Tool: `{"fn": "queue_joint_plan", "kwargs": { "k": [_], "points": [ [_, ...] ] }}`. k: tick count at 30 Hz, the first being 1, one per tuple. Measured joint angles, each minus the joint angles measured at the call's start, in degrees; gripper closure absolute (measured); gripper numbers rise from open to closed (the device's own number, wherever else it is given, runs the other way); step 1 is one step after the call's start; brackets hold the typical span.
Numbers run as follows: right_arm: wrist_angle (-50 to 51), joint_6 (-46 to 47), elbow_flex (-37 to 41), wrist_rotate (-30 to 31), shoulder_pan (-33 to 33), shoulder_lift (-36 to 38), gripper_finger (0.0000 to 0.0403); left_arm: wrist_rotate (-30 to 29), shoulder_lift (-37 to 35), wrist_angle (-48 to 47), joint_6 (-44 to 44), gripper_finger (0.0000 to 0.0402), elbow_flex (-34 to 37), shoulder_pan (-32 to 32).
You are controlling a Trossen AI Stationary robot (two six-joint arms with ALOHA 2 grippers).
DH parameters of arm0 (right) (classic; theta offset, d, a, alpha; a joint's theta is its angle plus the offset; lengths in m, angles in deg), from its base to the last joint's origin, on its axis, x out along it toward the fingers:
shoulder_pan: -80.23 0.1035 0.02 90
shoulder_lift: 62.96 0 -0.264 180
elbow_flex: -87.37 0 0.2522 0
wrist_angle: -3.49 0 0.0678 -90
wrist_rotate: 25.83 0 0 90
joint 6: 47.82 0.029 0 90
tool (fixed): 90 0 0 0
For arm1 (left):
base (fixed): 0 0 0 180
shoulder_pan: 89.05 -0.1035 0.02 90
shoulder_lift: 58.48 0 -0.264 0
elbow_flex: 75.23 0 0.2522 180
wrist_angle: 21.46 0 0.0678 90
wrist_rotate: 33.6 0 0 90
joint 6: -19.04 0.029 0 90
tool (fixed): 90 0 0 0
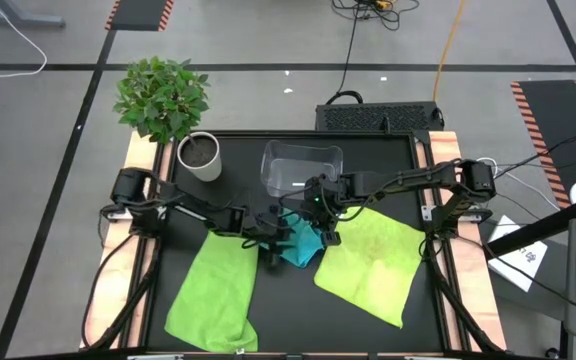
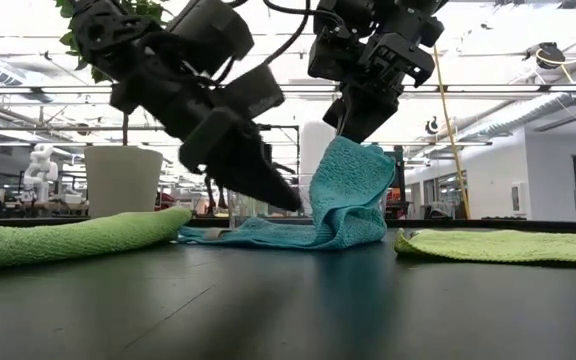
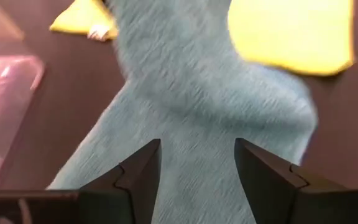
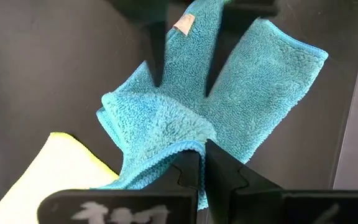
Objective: Fold microfiber towels
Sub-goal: Fold the blue microfiber cloth
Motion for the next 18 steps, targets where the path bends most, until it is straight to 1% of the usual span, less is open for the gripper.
{"fn": "queue_joint_plan", "kwargs": {
  "k": [3, 5, 8, 10, 14, 18],
  "points": [
    [0.05, 0.00, 0.01, 0.00, 0.00, 0.00, 0.0401, -2.36, -1.49, 0.09, -1.81, 0.0195, 4.65, -0.52],
    [0.02, 0.00, 0.02, 0.00, 0.02, 0.00, 0.0401, -3.35, -1.32, 4.09, -3.56, 0.0195, 7.97, -0.92],
    [-0.21, -0.02, 0.02, 0.00, 0.00, 0.00, 0.0401, -1.80, -1.77, 11.27, -4.28, 0.0195, 11.75, -1.49],
    [-0.18, -0.08, 0.04, 0.04, -0.04, -0.02, 0.0401, -1.17, -1.65, 14.02, -5.32, 0.0195, 13.52, -1.60],
    [-0.19, -0.22, 0.04, 0.04, -0.61, -0.02, 0.0401, -1.02, -0.88, 20.19, -7.57, 0.0195, 14.72, -1.47],
    [0.08, -0.20, 0.04, 0.00, -1.20, -0.02, 0.0401, -0.98, 2.19, 24.52, -8.46, 0.0195, 14.10, -1.40]
  ]
}}
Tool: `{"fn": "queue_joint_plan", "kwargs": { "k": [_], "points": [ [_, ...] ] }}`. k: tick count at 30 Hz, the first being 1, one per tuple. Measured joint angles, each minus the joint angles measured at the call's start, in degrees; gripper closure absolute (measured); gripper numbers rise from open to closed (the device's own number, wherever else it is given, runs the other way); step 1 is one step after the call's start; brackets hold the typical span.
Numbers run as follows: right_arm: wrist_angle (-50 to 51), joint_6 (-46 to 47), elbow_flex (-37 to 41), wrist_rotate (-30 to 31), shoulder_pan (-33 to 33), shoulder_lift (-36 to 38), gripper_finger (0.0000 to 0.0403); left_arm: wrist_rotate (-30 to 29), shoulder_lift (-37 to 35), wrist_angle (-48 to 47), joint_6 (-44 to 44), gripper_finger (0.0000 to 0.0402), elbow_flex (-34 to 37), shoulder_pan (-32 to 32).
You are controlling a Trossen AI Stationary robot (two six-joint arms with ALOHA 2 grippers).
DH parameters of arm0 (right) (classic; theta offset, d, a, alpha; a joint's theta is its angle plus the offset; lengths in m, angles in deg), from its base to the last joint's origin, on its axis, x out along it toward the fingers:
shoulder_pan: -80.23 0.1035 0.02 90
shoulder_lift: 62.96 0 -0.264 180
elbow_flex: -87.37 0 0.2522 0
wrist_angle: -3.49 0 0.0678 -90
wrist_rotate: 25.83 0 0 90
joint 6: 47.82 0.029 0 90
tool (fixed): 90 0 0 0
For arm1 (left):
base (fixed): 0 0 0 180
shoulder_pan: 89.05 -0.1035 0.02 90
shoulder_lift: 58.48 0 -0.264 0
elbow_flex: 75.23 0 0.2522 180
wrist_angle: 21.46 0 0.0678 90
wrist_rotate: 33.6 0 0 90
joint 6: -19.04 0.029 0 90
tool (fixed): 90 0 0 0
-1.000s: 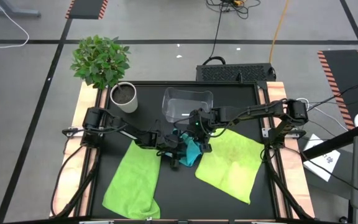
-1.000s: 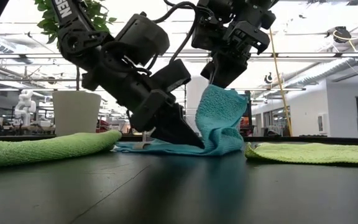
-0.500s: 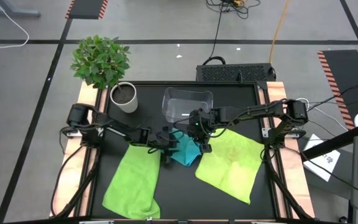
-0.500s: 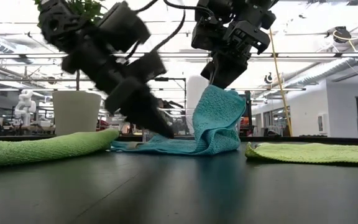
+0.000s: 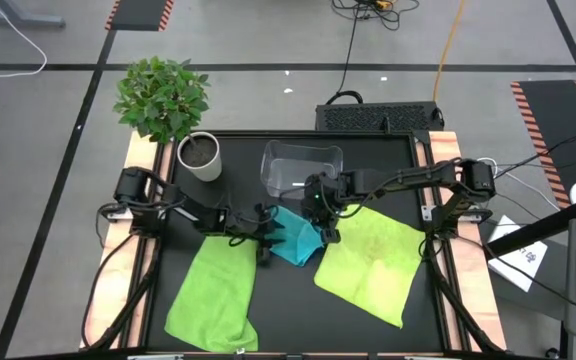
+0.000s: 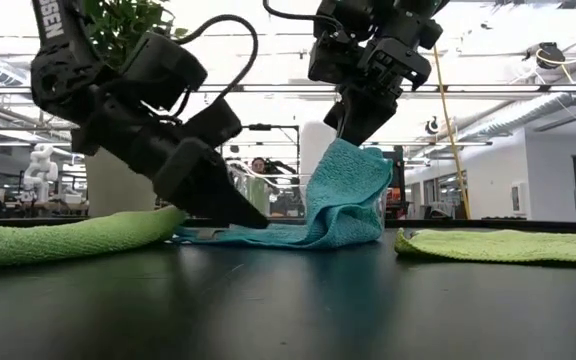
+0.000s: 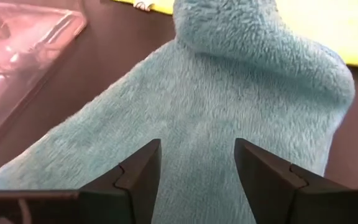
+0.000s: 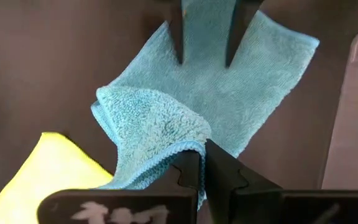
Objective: Fold microfiber towels
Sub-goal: Fold the blue microfiber cloth
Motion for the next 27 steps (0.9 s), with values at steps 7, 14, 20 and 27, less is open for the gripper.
{"fn": "queue_joint_plan", "kwargs": {
  "k": [7, 14, 20, 27],
  "points": [
    [-0.45, -0.28, 0.00, -2.86, -1.29, 0.00, 0.0401, -0.05, 7.64, 5.70, -2.68, 0.0195, -2.40, -0.18],
    [0.16, -0.04, -1.76, -2.91, -1.99, -0.26, 0.0401, 1.29, 10.29, 8.94, -4.63, 0.0195, -2.97, -0.19],
    [6.47, -0.52, -9.86, -2.95, -1.97, -7.65, 0.0401, 1.33, 10.37, 9.30, -4.81, 0.0195, -2.94, -0.18],
    [12.06, -3.50, -19.88, -2.69, -2.39, -17.79, 0.0401, 1.27, 10.43, 8.97, -5.14, 0.0195, -2.94, 0.57]
  ]
}}
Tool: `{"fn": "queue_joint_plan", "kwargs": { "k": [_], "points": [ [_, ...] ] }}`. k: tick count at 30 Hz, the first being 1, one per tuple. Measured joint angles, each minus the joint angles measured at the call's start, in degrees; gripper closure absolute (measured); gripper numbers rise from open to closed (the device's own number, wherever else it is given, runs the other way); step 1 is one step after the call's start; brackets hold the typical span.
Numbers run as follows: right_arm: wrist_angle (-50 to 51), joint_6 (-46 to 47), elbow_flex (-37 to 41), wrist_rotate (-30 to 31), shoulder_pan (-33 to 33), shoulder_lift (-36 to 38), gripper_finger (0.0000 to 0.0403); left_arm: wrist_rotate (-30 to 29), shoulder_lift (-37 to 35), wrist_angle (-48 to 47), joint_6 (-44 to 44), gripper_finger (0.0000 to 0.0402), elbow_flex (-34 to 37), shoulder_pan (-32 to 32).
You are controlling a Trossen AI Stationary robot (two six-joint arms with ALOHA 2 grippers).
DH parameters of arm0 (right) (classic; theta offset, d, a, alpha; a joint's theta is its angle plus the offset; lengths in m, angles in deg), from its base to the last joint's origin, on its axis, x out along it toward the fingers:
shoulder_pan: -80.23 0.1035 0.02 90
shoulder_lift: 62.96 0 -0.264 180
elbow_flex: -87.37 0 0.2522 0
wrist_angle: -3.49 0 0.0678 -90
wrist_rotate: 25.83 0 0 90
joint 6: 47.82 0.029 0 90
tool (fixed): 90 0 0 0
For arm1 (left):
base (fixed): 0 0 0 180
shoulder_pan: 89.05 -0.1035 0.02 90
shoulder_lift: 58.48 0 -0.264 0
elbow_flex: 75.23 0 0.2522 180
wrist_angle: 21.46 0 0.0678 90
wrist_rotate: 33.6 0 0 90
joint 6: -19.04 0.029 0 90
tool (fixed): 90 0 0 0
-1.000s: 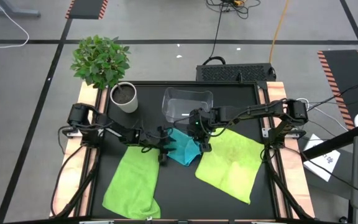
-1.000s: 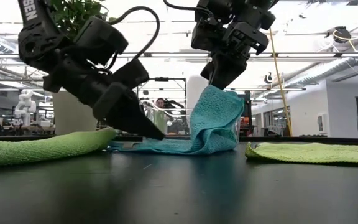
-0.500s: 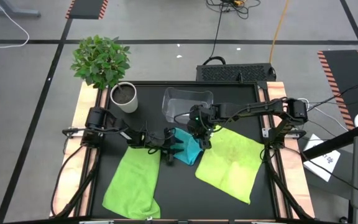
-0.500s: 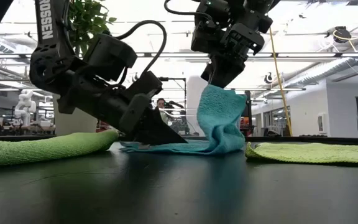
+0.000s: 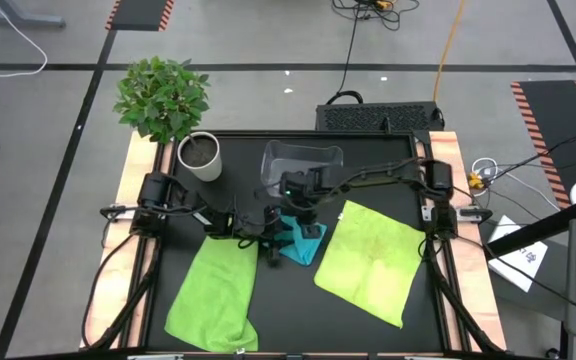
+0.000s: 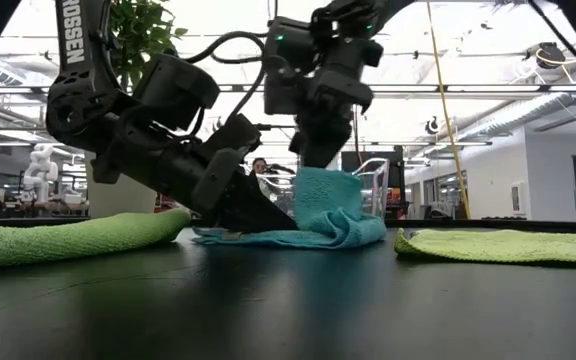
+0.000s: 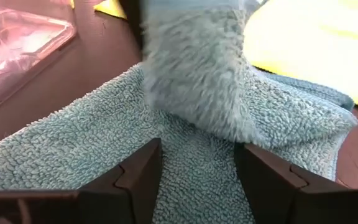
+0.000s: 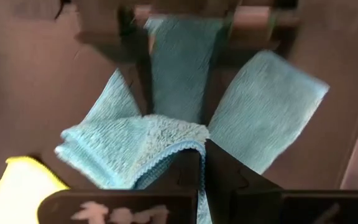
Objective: Fold microfiber towels
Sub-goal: Fold the blue microfiber cloth
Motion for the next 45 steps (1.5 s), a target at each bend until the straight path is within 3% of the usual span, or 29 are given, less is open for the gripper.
{"fn": "queue_joint_plan", "kwargs": {
  "k": [8, 12, 30, 38, 45],
  "points": [
    [2.73, -3.27, -9.35, -1.63, -1.42, -1.86, 0.0401, 0.00, 0.03, 0.00, 0.59, 0.0195, 0.15, 0.17],
    [3.11, -3.32, -9.58, -4.67, -2.08, -1.90, 0.0401, -0.35, 0.04, 0.00, 1.09, 0.0195, 0.15, 0.22],
    [2.88, -3.01, -8.12, -4.75, -1.93, -2.42, 0.0401, -1.60, -2.28, 0.71, 9.45, 0.0195, 0.46, 1.40],
    [2.29, -3.08, -8.09, -6.29, -1.93, -4.83, 0.0401, -0.90, -11.85, -6.93, 11.34, 0.0195, 0.38, 1.42],
    [2.31, -3.54, -8.07, -6.23, -1.91, -4.83, 0.0401, -5.01, -17.26, -22.12, 10.37, 0.0195, 0.33, 1.40]
  ]
}}
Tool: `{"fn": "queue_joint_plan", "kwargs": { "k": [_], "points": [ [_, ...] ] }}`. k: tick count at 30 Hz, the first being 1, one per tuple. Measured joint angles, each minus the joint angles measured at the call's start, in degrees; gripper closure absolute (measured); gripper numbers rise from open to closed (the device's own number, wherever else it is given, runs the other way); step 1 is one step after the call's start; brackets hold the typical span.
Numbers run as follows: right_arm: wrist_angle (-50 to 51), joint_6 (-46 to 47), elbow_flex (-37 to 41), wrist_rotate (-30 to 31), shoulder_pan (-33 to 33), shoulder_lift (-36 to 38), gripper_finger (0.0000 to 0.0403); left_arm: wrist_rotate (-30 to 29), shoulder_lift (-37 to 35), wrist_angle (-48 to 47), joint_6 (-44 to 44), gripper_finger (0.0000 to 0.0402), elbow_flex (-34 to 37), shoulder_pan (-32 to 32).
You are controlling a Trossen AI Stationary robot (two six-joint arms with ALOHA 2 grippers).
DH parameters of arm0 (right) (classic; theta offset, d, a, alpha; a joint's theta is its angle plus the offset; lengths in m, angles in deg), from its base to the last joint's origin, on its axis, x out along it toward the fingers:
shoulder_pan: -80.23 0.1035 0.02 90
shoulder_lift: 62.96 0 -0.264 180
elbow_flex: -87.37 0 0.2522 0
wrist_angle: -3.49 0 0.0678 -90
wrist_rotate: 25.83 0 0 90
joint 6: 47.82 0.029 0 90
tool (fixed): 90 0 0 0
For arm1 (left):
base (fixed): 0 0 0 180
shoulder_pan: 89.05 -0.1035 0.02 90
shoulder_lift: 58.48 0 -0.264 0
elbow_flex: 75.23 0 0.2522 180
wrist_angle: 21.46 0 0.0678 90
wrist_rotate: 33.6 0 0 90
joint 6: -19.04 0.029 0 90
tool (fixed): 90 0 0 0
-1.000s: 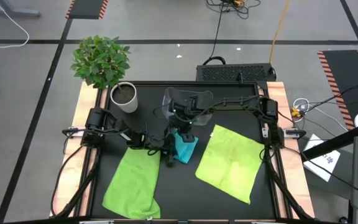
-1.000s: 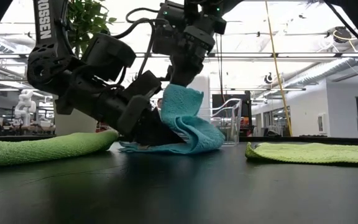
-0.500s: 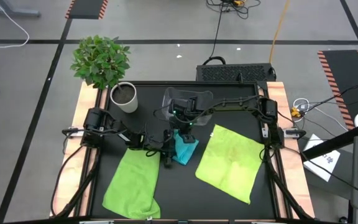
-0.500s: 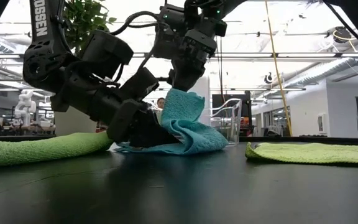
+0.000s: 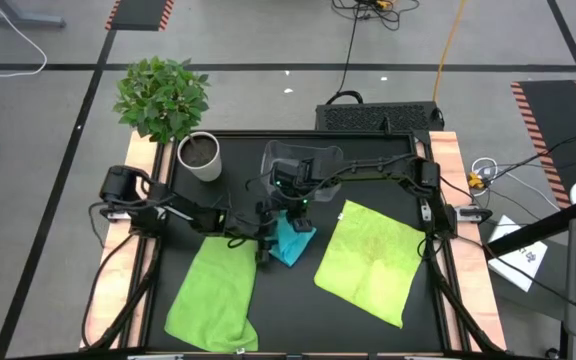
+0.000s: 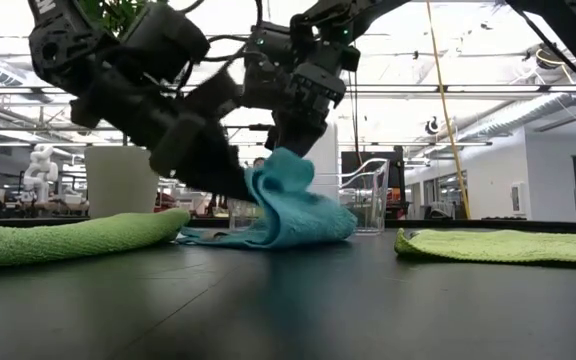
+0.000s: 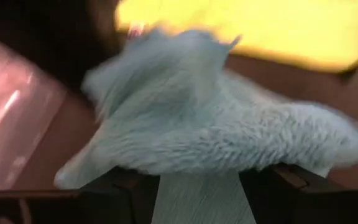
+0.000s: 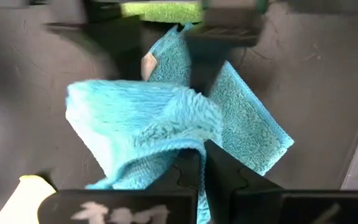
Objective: Fold microfiber towels
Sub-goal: Fold the blue microfiber cloth
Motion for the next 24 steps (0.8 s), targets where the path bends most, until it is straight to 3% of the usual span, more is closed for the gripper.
{"fn": "queue_joint_plan", "kwargs": {
  "k": [7, 11, 19, 24],
  "points": [
    [0.20, -0.26, 0.00, -0.02, 0.02, -0.02, 0.0401, -4.53, 0.45, -7.49, -2.35, 0.0195, 0.02, 0.04],
    [-0.13, -0.41, 0.00, -0.07, 0.00, -0.02, 0.0401, -4.90, 0.41, -7.18, -3.88, 0.0195, 1.20, 0.07],
    [-0.59, -0.46, 0.00, -0.09, 0.00, -0.02, 0.0401, -4.58, 1.45, 5.34, -7.28, 0.0195, 7.39, 0.02],
    [0.30, -0.43, 0.00, -0.09, 0.02, -0.02, 0.0401, -3.84, 4.84, 10.37, -9.44, 0.0195, 7.01, 0.17]
  ]
}}
